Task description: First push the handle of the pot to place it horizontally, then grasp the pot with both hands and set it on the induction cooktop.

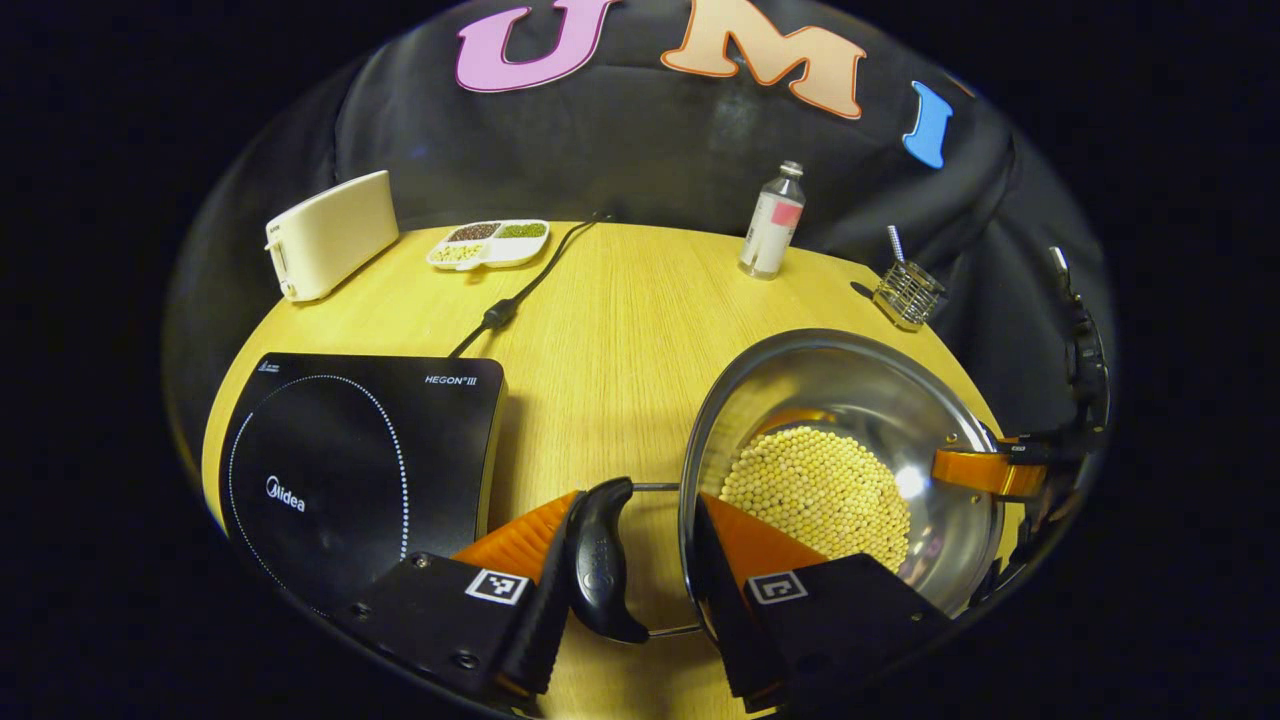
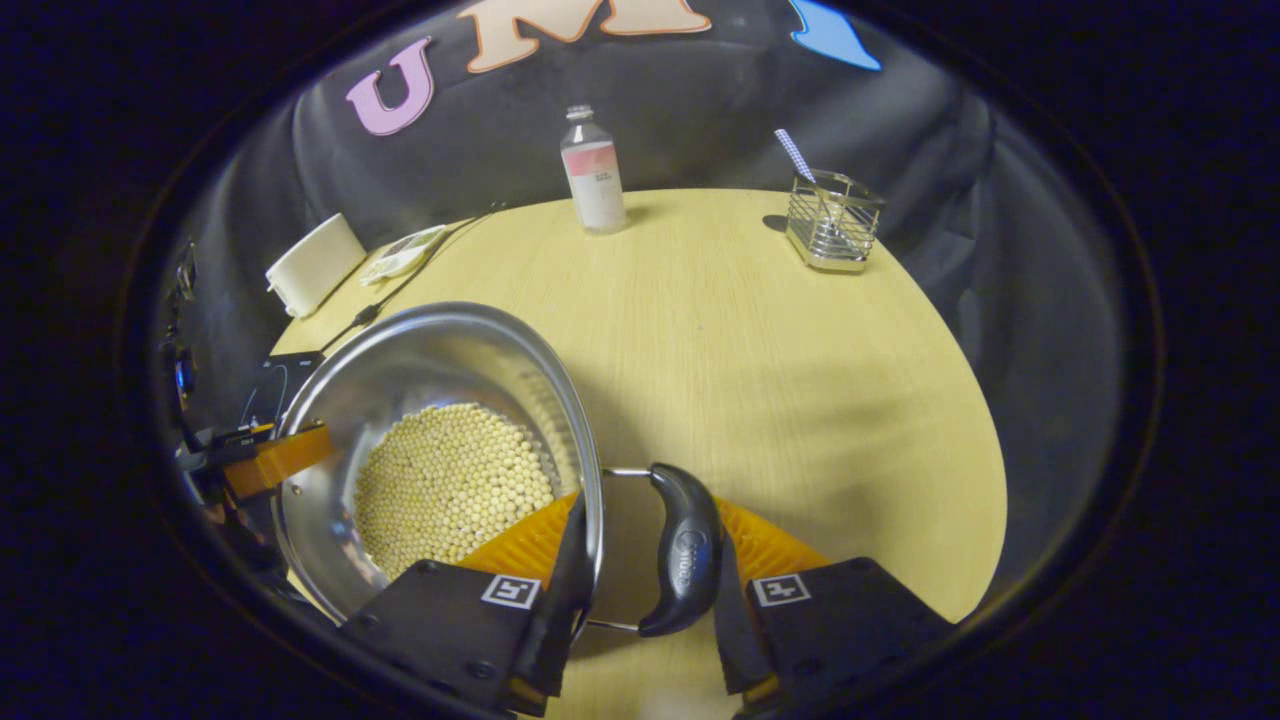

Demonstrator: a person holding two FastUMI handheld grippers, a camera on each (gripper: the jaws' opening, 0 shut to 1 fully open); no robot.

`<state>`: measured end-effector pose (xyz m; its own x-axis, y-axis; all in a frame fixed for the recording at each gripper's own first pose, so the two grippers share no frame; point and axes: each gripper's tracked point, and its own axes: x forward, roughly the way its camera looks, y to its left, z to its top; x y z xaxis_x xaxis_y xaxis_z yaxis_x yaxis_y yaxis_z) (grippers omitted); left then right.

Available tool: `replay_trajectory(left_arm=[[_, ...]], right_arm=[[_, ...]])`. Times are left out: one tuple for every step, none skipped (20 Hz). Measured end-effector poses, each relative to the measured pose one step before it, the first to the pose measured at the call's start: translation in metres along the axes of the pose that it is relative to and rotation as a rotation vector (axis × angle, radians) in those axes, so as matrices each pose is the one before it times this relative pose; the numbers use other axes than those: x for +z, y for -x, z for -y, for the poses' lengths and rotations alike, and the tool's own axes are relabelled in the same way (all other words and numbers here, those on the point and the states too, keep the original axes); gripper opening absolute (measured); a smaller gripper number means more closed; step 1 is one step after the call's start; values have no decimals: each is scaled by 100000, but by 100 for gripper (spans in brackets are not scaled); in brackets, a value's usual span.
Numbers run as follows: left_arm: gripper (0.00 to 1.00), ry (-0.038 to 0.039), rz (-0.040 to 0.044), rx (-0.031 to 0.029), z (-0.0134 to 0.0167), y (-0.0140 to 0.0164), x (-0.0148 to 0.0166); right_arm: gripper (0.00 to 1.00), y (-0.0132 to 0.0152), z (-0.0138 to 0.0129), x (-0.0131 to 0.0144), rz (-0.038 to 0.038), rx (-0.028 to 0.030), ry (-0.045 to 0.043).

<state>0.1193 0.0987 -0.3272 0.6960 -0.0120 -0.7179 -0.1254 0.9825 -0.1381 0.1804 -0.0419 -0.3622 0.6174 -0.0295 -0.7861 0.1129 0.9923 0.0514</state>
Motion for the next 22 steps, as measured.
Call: replay_trajectory(left_arm=[[65, -336, -251, -43, 1, -77, 14], [65, -327, -169, 167, 1, 28, -24], [65, -69, -152, 80, -13, -3, -38], [65, 466, -114, 329, 22, 61, 50], [65, 977, -332, 759, -58, 23, -62], [65, 487, -213, 594, -7, 14, -47], [65, 431, -454, 166, 36, -53, -10], [65, 286, -18, 49, 28, 164, -15], [65, 303, -166, 266, 34, -43, -27], [64, 343, -83, 342, -33, 98, -86], [64, -84, 346, 23, 109, 90, 8], [64, 336, -47, 66, 14, 60, -104], [63, 237, -305, 149, 185, -231, -162], [63, -325, 930, -312, 55, 167, 129], [65, -402, -745, -165, 7, -134, -72], [62, -258, 182, -198, 28, 26, 32], [62, -267, -528, 55, -23, -24, 40], [62, -240, -344, 92, 3, 80, -3], [62, -176, -63, -120, 0, 82, 45], [61, -77, -452, -331, 5, 166, -78], [62, 203, 922, -414, -57, 118, 222], [62, -565, -175, -502, -16, 204, 156]], right_arm=[[58, 24, -38, -36, 18, 95, -10], [58, -42, -61, -65, 30, 138, -204], [58, -23, 9, 119, 339, 236, 320], [58, -39, 59, 16, 289, 202, -69], [58, 79, 70, 148, 221, 136, 47], [58, -20, -85, -70, -166, 309, 178], [58, -54, -18, 48, 75, -24, -93], [58, -25, 21, 18, 103, -175, 69], [58, -26, -3, 37, 80, -89, 393], [58, -28, 51, -9, -63, -12, 453], [58, 54, 90, 57, -95, 67, 247], [62, 329, -113, -83, 141, 378, -531], [51, -434, 28, 156, -461, 305, 435], [52, 142, 137, -93, 118, -116, 508], [52, 57, -7, -41, -179, -429, 7], [52, -6, -15, -47, -3, -365, -98], [52, 120, 37, -76, -472, -136, 203], [52, 6, -33, -86, -197, -118, -11], [57, 47, 0, -32, -508, -223, -381], [57, 197, -45, 1, 307, -321, -250], [52, 288, -42, 55, 426, -605, -283], [52, 417, -36, -13, 337, -574, -436]])
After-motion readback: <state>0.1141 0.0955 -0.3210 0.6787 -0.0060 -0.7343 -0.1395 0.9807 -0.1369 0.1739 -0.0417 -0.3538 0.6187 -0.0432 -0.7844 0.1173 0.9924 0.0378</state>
